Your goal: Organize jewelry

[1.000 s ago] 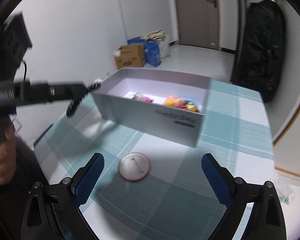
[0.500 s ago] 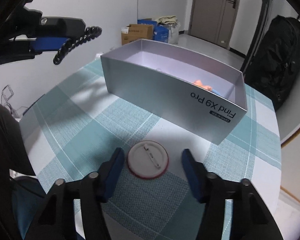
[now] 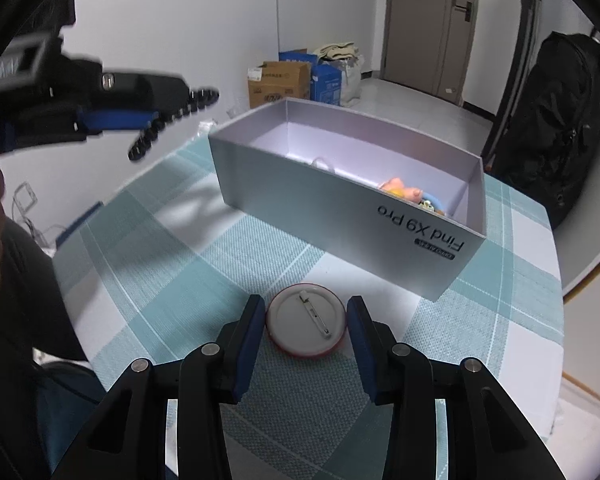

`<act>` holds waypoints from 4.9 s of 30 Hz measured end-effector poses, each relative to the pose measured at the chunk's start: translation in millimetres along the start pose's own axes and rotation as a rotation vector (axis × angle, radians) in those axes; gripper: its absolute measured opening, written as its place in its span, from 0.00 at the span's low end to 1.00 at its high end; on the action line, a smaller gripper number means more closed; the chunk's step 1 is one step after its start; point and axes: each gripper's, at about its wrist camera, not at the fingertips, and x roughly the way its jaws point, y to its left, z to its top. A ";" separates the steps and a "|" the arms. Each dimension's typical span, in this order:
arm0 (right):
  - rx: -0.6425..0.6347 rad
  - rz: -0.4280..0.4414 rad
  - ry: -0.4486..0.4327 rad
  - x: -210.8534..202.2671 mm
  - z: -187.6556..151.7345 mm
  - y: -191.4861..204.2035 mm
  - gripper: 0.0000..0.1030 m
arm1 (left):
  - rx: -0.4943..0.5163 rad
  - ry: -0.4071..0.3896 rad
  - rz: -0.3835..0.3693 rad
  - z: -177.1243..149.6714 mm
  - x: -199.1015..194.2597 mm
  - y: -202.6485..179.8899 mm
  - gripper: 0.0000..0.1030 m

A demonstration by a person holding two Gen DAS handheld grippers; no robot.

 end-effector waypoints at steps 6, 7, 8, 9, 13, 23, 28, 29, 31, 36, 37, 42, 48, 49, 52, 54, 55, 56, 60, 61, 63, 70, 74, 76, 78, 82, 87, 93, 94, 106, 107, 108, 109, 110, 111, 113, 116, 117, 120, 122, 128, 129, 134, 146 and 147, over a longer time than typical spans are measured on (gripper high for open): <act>0.060 0.083 -0.087 -19.1 11.4 -9.4 0.40 | 0.003 -0.004 -0.002 2.2 2.7 -3.5 0.34; 0.073 0.095 -0.105 -23.1 13.5 -11.5 0.40 | 0.003 -0.004 -0.003 3.0 3.4 -4.8 0.34; 0.085 0.107 -0.125 -27.3 16.2 -14.4 0.40 | 0.005 -0.005 -0.004 3.8 4.2 -5.7 0.34; 0.095 0.116 -0.139 -30.8 17.2 -14.9 0.40 | 0.006 -0.006 -0.004 4.5 4.9 -6.8 0.34; 0.161 0.164 -0.187 -39.7 25.6 -27.3 0.40 | 0.005 -0.006 -0.028 8.8 8.8 -10.1 0.34; 0.253 0.217 -0.248 -44.2 44.9 -53.8 0.40 | 0.016 -0.006 -0.027 20.1 24.6 -20.9 0.34; 0.275 0.236 -0.262 -38.5 58.2 -62.4 0.40 | 0.015 0.009 -0.030 26.9 35.8 -21.4 0.34; 0.278 0.235 -0.262 -37.7 59.1 -63.4 0.40 | 0.010 0.011 -0.032 28.3 37.8 -21.1 0.34; 0.290 0.240 -0.260 -35.4 62.5 -68.3 0.40 | 0.001 0.015 -0.037 31.3 40.9 -20.0 0.34; 0.322 0.239 -0.256 -31.8 66.0 -81.0 0.40 | -0.009 0.027 -0.043 36.4 47.8 -21.6 0.34; 0.330 0.243 -0.257 -30.9 66.4 -83.3 0.40 | -0.006 0.032 -0.039 37.1 50.0 -22.3 0.34; 0.361 0.235 -0.251 -25.4 68.3 -95.1 0.40 | -0.006 0.056 -0.038 39.1 62.3 -24.7 0.34; 0.385 0.225 -0.218 -15.0 66.6 -104.2 0.40 | 0.052 0.075 0.016 37.3 72.8 -32.8 0.34; 0.387 0.220 -0.213 -13.7 66.3 -104.9 0.40 | 0.059 0.080 0.019 36.8 74.5 -33.9 0.34; 0.395 0.217 -0.203 -10.4 65.5 -107.9 0.41 | 0.060 0.085 0.022 37.0 76.0 -33.1 0.34; 0.389 0.219 -0.204 -9.9 66.0 -107.4 0.41 | 0.047 0.093 0.004 37.3 77.1 -31.1 0.34; 0.382 0.215 -0.212 -11.2 65.7 -106.3 0.43 | 0.036 0.105 -0.008 37.8 78.5 -30.2 0.36; 0.374 0.208 -0.215 -11.7 66.6 -104.8 0.46 | 0.029 0.107 -0.009 38.2 78.9 -30.0 0.39; 0.341 0.178 -0.264 -21.2 67.1 -99.4 0.71 | 0.041 0.060 0.014 38.7 70.4 -33.2 0.55; 0.335 0.178 -0.278 -24.4 67.4 -99.1 0.71 | 0.047 0.041 0.009 38.9 66.2 -34.5 0.55; 0.320 0.166 -0.303 -31.0 67.5 -97.0 0.71 | 0.060 0.023 0.014 38.8 61.0 -37.8 0.56; 0.294 0.119 -0.363 -45.1 64.3 -90.9 0.83 | 0.094 -0.066 0.097 36.2 43.5 -43.3 0.64; 0.288 0.108 -0.383 -52.0 61.3 -87.9 0.85 | 0.095 -0.102 0.138 36.0 35.7 -41.4 0.65; 0.287 0.103 -0.391 -54.2 59.3 -87.2 0.85 | 0.095 -0.119 0.153 35.2 32.1 -40.9 0.65; 0.278 0.102 -0.407 -57.7 57.7 -85.1 0.86 | 0.100 -0.142 0.165 34.1 28.2 -41.2 0.66; 0.253 0.075 -0.443 -65.5 53.5 -78.8 0.92 | 0.115 -0.174 0.199 31.8 21.5 -43.0 0.67; 0.237 0.059 -0.461 -74.3 47.5 -71.2 0.93 | 0.138 -0.206 0.224 23.2 11.6 -46.2 0.68; 0.243 0.042 -0.454 -83.5 35.2 -66.3 0.96 | 0.151 -0.236 0.245 11.4 -1.8 -52.0 0.76; 0.246 0.046 -0.455 -85.6 32.6 -66.2 0.96 | 0.155 -0.245 0.248 9.1 -5.5 -53.0 0.77; 0.233 0.033 -0.465 -98.8 17.6 -58.3 0.98 | 0.162 -0.284 0.283 -8.1 -18.6 -58.6 0.81; 0.231 0.030 -0.467 -99.7 16.7 -57.3 0.98 | 0.160 -0.282 0.282 -8.8 -18.8 -58.5 0.81; 0.227 0.027 -0.470 -100.4 15.7 -56.3 0.98 | 0.159 -0.283 0.287 -9.4 -18.7 -58.7 0.81; 0.224 0.026 -0.471 -100.5 15.5 -56.3 0.98 | 0.160 -0.287 0.290 -9.6 -18.8 -58.7 0.81; 0.222 0.024 -0.471 -100.7 15.0 -55.9 0.98 | 0.162 -0.288 0.293 -10.8 -18.9 -58.5 0.81; 0.221 0.023 -0.472 -100.9 14.7 -56.0 0.98 | 0.163 -0.286 0.299 -11.0 -18.1 -58.5 0.81; 0.224 0.021 -0.473 -100.9 14.2 -56.2 0.98 | 0.161 -0.284 0.302 -11.2 -17.3 -57.7 0.81; 0.235 0.022 -0.469 -100.1 13.9 -57.5 0.98 | 0.158 -0.284 0.306 -12.1 -17.1 -58.0 0.81; 0.237 0.021 -0.469 -100.2 13.7 -57.6 0.98 | 0.159 -0.287 0.303 -12.1 -17.2 -57.9 0.81; 0.234 0.021 -0.472 -101.4 12.7 -57.4 0.98 | 0.166 -0.293 0.310 -13.6 -17.6 -59.3 0.81; 0.234 0.020 -0.472 -101.7 12.4 -57.8 0.98 | 0.164 -0.291 0.315 -14.2 -17.5 -59.4 0.81; 0.241 0.031 -0.470 -101.9 11.7 -58.7 0.99 | 0.150 -0.287 0.328 -13.6 -17.2 -57.8 0.81; 0.242 0.031 -0.469 -102.0 11.6 -59.0 0.99 | 0.148 -0.287 0.330 -13.6 -17.2 -57.7 0.81; 0.246 0.027 -0.472 -102.9 11.3 -59.5 0.99 | 0.154 -0.290 0.324 -14.3 -18.4 -58.2 0.81; 0.249 0.031 -0.473 -103.7 10.5 -59.1 0.99 | 0.174 -0.283 0.313 -15.0 -18.8 -61.8 0.81; 0.248 0.030 -0.475 -104.0 10.4 -58.9 1.00 | 0.173 -0.283 0.312 -15.0 -18.7 -61.5 0.81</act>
